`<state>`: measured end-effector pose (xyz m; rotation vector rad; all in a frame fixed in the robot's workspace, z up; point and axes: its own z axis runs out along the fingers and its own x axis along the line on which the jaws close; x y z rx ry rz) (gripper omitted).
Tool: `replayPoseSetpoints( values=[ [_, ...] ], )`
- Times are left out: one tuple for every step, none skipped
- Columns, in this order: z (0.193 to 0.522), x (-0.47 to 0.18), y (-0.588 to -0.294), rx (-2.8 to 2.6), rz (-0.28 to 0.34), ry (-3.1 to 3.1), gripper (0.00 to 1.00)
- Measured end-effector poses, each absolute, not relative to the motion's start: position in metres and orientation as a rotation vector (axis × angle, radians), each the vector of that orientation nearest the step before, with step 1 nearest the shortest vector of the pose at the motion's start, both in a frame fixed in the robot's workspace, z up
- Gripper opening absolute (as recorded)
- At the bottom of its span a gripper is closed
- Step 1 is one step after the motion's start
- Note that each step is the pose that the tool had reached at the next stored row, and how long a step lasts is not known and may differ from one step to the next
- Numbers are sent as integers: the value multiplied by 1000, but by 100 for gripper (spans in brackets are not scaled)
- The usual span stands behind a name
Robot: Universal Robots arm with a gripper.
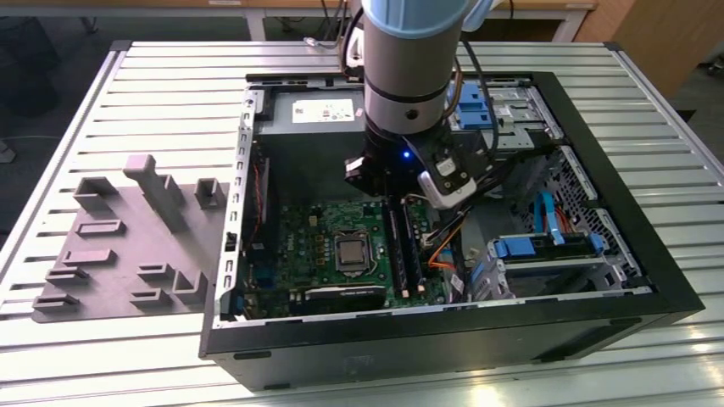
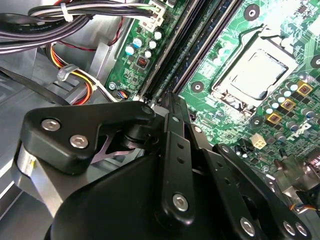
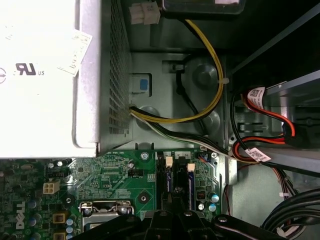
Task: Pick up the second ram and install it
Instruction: 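Press down the second ram until it locks into place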
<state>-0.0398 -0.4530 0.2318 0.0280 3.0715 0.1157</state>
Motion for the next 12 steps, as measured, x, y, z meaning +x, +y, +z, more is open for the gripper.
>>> replayPoseSetpoints(
  values=[
    [231,-40,-453,28,116,3071,11],
    [231,-40,-453,29,116,3072,11],
    [231,-40,-452,31,116,3072,11],
    [230,-40,-452,32,116,3071,11],
    [230,-40,-452,35,116,3071,11],
    [230,-40,-452,40,116,3071,11],
    [230,-40,-452,46,115,3071,11],
    [230,-40,-452,52,115,3071,11],
    [230,-40,-452,58,115,3070,11],
    [230,-39,-452,66,115,3070,11],
    [230,-39,-452,71,115,3070,11],
    [230,-38,-452,74,115,3070,11]
  ],
)
